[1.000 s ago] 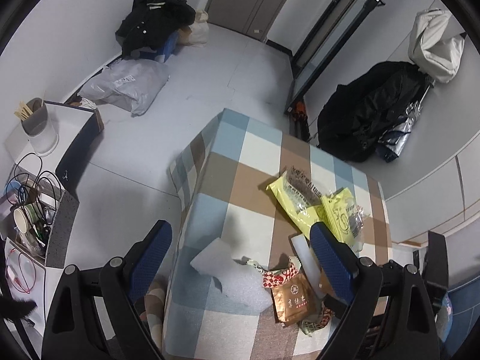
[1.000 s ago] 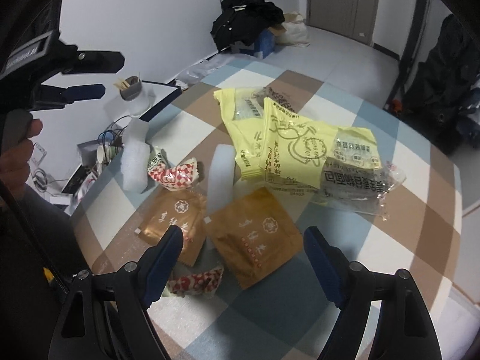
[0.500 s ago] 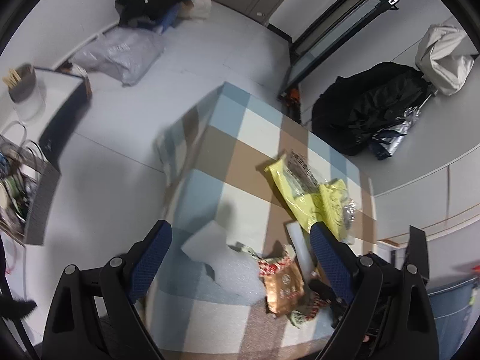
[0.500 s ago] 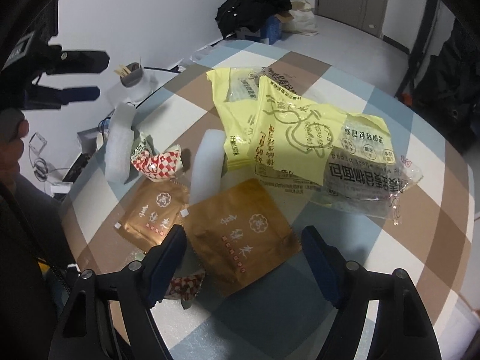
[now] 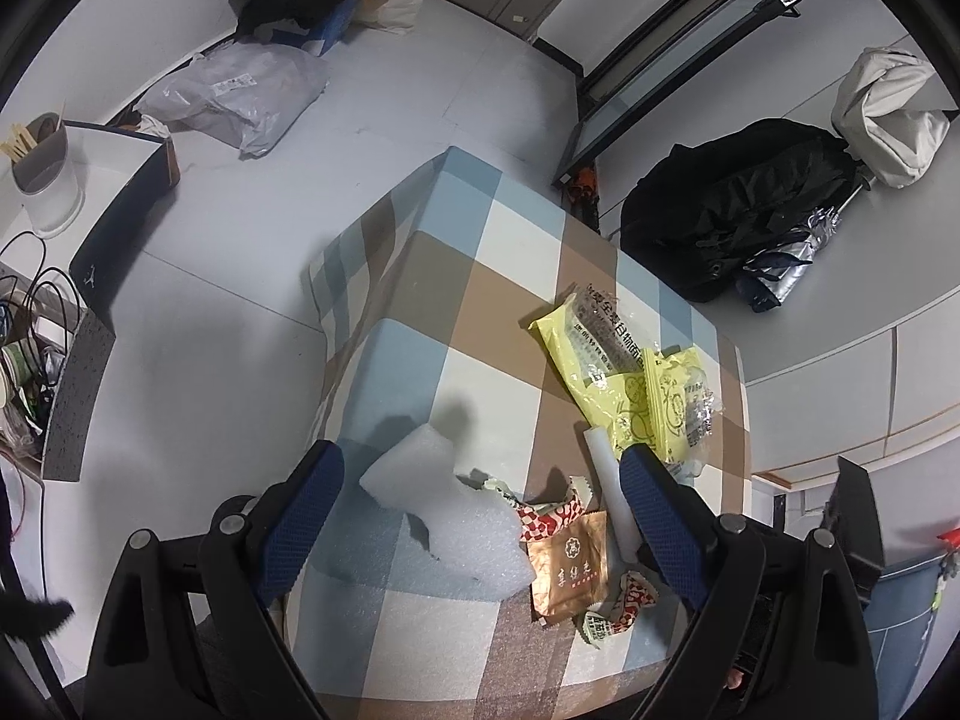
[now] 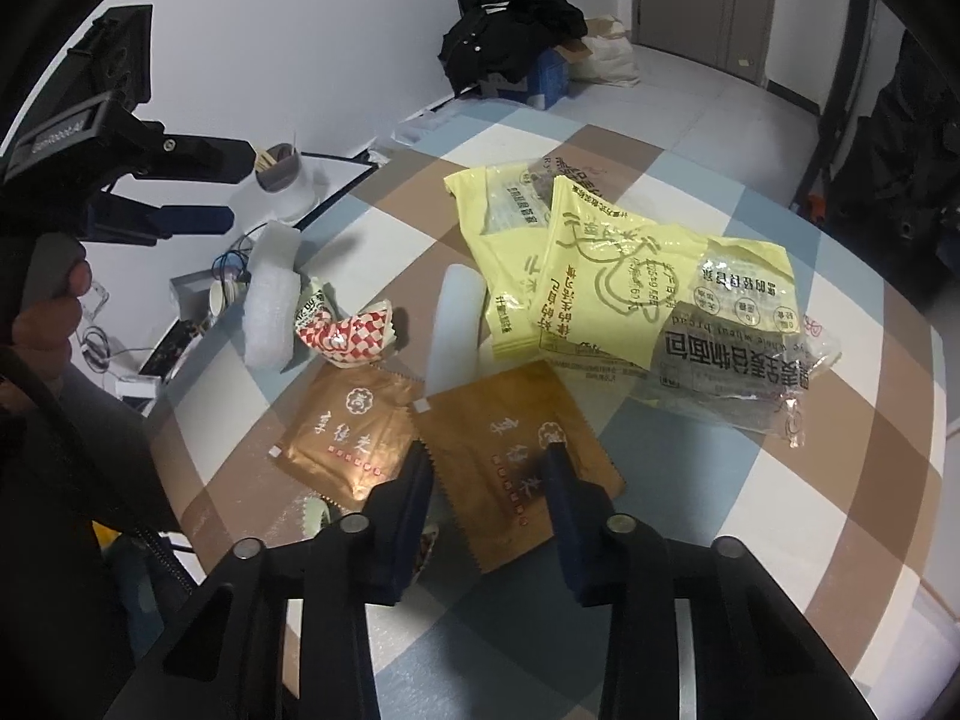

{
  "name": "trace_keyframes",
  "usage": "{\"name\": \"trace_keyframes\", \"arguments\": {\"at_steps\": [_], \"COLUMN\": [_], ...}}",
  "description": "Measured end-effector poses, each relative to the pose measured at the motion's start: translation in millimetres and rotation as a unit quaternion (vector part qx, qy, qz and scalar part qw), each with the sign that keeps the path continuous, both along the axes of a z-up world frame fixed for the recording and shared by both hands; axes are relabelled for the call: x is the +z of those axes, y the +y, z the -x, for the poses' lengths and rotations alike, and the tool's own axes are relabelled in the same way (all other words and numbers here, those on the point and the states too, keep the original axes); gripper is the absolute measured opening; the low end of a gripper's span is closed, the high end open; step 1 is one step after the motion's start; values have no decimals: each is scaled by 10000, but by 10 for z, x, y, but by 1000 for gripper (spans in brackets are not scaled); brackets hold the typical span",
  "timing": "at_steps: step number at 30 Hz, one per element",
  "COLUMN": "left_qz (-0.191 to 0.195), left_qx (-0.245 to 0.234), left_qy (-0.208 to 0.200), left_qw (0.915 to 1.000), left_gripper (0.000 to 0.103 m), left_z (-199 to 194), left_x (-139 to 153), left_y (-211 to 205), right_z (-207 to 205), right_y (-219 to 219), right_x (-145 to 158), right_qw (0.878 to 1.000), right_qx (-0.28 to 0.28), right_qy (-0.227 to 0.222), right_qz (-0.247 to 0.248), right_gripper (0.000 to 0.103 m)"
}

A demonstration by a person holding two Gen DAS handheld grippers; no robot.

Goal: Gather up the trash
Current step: 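Grasp the white foam piece with the left gripper while the right grasps a brown packet, then carry the foam piece and brown packet over to the white bin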

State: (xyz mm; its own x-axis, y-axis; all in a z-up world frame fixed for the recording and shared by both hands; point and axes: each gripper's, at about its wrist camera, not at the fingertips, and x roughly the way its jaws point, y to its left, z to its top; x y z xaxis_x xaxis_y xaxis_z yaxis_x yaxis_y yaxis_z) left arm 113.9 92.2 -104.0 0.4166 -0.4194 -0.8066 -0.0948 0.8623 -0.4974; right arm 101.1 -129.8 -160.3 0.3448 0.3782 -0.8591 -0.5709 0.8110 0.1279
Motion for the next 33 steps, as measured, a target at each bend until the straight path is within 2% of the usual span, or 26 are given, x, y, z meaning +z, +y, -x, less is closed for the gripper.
{"name": "trace_keyframes", "arguments": {"at_steps": [2,11,17,22,26,30,31,33], "left_qz": [-40,-124,-331,-716,-777,-888,-855,-887], "left_qx": [10,-22,-179,-336,-422,-413,-419,-459], "left_qy": [-15,98,140,134,230,168,168,203], "left_qw": [10000,9999,9992,9968,9958,9950,9953,9948], "left_gripper": [91,91,91,91,84,82,80,64], "left_z": [5,3,23,48,47,67,75,76], "left_x": [3,-56,-109,-174,-238,-230,-231,-247], "left_y": [-4,-39,-147,-261,-302,-331,-335,-362], "right_z": [36,127,196,254,318,364,376,399], "right_y": [-16,-100,-175,-264,-318,-369,-383,-410], "right_x": [48,238,361,417,454,489,503,519], "right_qw": [10000,9989,9968,9954,9949,9944,9941,9936], "right_qx": [-27,-248,-451,-615,-669,-713,-732,-757], "right_qy": [-54,-361,-630,-680,-653,-657,-686,-702], "right_qz": [-66,-187,-178,-267,-370,-417,-424,-451], "right_gripper": [24,4,0,0,0,0,0,0]}}
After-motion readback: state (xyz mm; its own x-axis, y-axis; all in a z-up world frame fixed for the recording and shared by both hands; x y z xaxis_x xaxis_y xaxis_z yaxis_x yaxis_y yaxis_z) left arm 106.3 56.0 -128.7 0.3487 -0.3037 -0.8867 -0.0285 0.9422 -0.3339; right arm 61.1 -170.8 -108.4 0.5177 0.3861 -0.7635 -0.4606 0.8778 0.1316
